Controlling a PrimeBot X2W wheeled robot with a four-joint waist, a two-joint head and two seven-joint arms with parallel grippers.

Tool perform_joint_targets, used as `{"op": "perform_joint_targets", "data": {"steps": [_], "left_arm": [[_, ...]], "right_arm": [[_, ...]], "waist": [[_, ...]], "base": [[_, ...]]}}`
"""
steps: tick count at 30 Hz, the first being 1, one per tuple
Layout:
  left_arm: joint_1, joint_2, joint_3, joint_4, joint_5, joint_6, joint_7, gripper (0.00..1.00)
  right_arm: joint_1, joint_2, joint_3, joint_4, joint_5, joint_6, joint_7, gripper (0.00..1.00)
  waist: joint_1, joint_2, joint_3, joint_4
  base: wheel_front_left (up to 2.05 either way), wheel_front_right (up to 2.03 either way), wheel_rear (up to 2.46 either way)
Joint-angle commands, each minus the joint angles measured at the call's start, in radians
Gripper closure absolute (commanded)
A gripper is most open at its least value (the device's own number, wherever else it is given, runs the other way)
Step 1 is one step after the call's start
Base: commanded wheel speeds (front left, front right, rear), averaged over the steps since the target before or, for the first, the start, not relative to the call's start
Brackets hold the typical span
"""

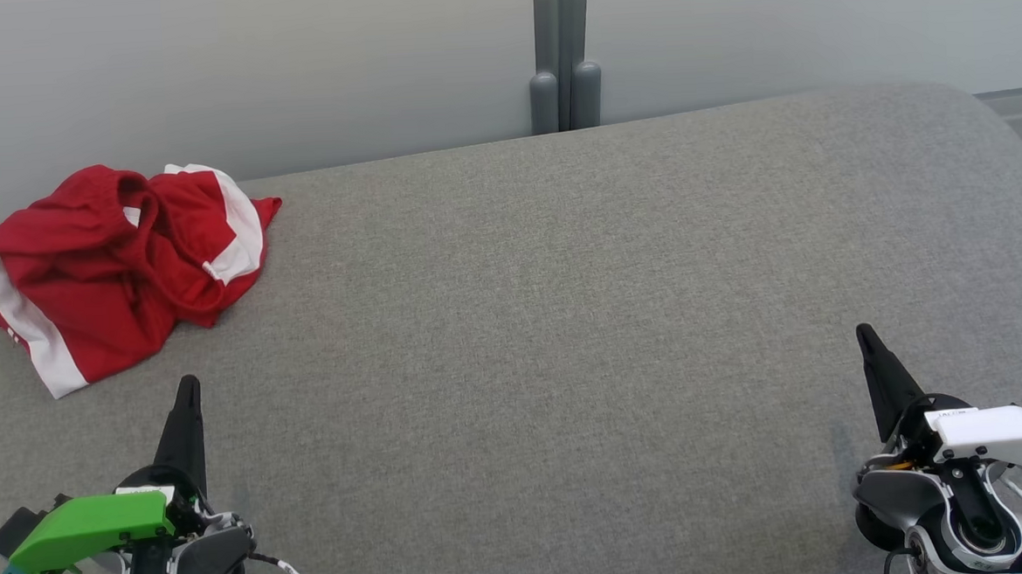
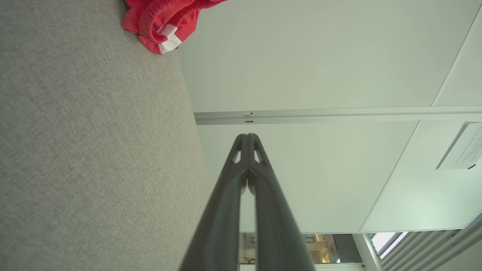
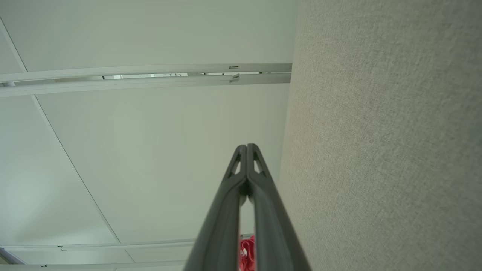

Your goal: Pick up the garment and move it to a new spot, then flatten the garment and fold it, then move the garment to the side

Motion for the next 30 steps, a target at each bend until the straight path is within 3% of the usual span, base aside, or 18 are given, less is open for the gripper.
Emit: {"op": "perform_joint_targets", "data": {"steps": [1,25,26,30], "left_arm": [[-0.013,0.003,0.002,-0.002,0.002,-0.006,-0.001,1.0],[-0.013,0.003,0.002,-0.002,0.002,-0.006,-0.001,1.0],[0.0,0.0,0.0,0.0,0.0,0.0,0.0,0.0],[0.032,-0.006,-0.004,0.033,-0.001,0.002,-0.001,0.0]], "right_arm": [[-0.008,-0.005,-0.001,0.002,0.005,0.001,0.002,1.0],[-0.008,-0.005,-0.001,0.002,0.005,0.001,0.002,1.0],[0.0,0.0,0.0,0.0,0.0,0.0,0.0,0.0],[0.029,0.01,0.002,0.033,-0.001,0.0,-0.001,0.0]], "waist": [[0.0,0.0,0.0,0.0],[0.0,0.0,0.0,0.0],[0.0,0.0,0.0,0.0],[0.0,0.0,0.0,0.0]], "base": [[0.0,0.0,0.0],[0.0,0.0,0.0],[0.0,0.0,0.0],[0.0,0.0,0.0]]}}
